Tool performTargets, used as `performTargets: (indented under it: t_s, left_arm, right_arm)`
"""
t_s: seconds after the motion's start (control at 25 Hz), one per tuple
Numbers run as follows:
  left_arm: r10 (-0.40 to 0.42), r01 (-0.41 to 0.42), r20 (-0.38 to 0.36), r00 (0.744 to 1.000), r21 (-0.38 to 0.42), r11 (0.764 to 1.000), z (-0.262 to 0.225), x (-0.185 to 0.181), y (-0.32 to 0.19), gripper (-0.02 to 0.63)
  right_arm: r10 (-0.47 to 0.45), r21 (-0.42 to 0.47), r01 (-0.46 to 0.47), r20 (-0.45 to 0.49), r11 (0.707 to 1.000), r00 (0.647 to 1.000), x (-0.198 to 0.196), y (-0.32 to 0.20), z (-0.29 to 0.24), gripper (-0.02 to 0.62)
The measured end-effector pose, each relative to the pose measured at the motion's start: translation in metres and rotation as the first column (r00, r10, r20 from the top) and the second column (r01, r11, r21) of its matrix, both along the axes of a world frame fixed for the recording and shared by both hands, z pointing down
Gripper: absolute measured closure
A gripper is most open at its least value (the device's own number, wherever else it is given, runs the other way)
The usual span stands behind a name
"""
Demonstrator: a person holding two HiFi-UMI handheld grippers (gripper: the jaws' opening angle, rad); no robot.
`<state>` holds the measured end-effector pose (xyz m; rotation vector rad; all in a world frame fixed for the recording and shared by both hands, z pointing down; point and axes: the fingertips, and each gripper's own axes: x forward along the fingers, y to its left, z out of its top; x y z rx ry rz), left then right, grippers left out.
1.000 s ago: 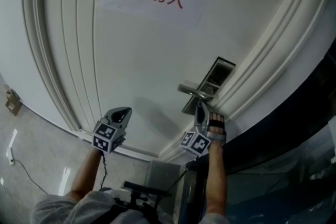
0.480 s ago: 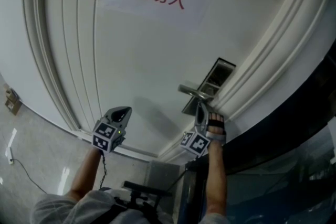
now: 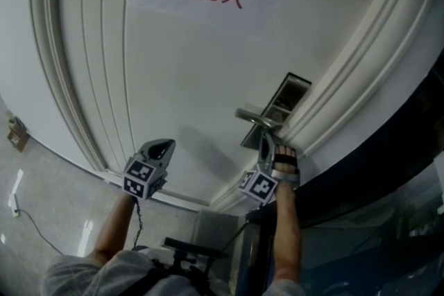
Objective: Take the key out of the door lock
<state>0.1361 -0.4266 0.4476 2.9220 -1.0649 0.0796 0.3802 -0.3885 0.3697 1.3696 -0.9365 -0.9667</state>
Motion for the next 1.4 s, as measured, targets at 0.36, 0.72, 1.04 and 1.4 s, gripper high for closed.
performTargets:
  t_s: [0.36,0.72,1.04,1.4]
  left_arm:
    - [-0.004,0.004,0.006,1.0,-0.001,1.0,0.001,-0.004,0.001,0.614]
    - [-0.004,0.004,0.003,1.0,-0.004,1.0,0.002,-0.011,0.002,0.614]
    - [-0.001,0.001,-0.005,1.0,0.005,1.0,-0.003,-0.013,0.006,0.614]
    - [-0.007,0.007,-0.008,1.0,0.004,1.0,-0.002,-0.021,0.009,0.614]
  right_arm:
    - [-0.004,-0.024,0.005,0.023,1.0,1.0,-0.005,0.001,0.002,0.574]
    - [-0.003,-0.032,0.004,0.022,0.999,1.0,-0.008,0.006,0.002,0.574]
    - [0.006,-0.039,-0.005,0.02,0.999,1.0,-0.008,0.008,0.003,0.574]
    - [0.012,-0.035,-0.011,0.009,0.999,1.0,-0.01,0.011,0.001,0.574]
